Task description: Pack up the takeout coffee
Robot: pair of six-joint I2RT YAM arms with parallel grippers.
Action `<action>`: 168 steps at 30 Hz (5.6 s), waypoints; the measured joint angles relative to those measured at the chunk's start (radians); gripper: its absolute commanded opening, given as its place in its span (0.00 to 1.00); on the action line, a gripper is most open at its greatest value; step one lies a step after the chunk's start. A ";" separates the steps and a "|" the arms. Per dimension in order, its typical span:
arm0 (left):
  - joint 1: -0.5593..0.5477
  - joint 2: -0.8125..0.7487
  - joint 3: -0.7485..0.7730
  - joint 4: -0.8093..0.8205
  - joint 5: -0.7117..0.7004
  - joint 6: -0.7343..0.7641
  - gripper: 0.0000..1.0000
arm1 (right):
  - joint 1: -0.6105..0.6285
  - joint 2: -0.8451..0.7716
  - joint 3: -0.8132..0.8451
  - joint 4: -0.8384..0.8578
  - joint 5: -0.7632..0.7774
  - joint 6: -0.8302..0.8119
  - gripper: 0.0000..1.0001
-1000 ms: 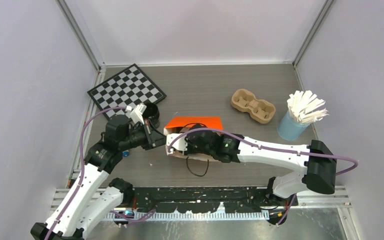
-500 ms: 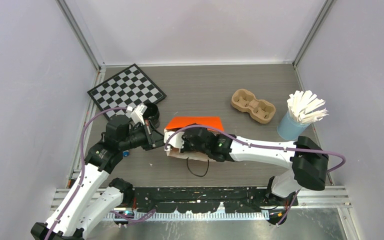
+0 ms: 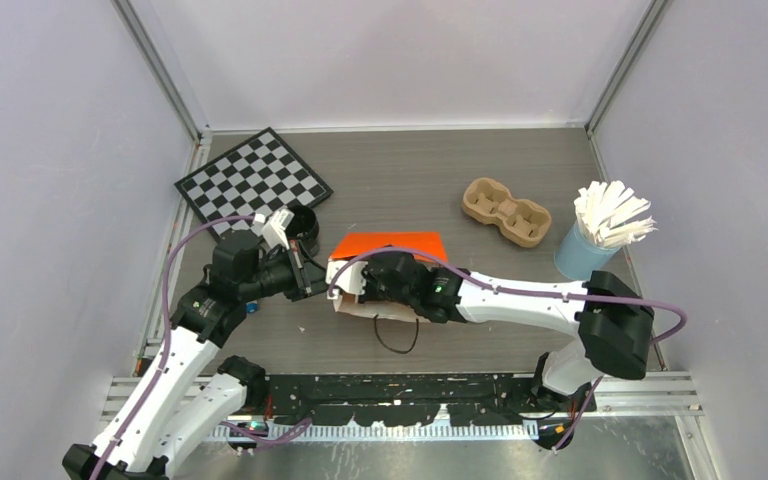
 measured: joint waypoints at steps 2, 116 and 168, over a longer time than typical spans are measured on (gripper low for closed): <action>0.000 0.000 -0.004 0.005 0.000 -0.003 0.00 | 0.000 0.005 0.000 0.004 -0.005 0.002 0.16; 0.008 0.058 0.023 0.050 -0.040 -0.109 0.00 | -0.089 0.080 -0.033 0.268 -0.122 0.161 0.00; 0.002 0.113 0.080 0.027 -0.019 -0.108 0.00 | -0.092 -0.261 0.018 -0.185 -0.156 0.255 0.27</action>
